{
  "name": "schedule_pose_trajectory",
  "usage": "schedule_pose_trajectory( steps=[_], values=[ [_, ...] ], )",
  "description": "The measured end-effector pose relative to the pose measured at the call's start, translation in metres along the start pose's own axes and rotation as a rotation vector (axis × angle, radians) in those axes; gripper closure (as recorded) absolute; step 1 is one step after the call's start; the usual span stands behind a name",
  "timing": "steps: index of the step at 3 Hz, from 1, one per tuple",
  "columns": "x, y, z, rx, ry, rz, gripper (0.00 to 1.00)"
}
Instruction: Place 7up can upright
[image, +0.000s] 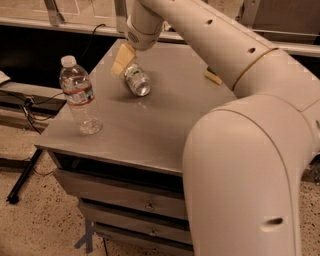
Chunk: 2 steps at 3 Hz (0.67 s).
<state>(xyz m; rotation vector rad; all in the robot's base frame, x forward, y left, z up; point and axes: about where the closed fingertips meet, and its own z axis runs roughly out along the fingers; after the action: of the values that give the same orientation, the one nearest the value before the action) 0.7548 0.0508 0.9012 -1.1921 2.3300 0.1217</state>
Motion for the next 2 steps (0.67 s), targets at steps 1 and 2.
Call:
schedule_pose_trajectory(
  steps=[1, 2],
  values=[
    [0.017, -0.012, 0.019, 0.059, 0.089, 0.144, 0.0],
    [0.031, -0.018, 0.026, 0.118, 0.173, 0.257, 0.0]
  ],
)
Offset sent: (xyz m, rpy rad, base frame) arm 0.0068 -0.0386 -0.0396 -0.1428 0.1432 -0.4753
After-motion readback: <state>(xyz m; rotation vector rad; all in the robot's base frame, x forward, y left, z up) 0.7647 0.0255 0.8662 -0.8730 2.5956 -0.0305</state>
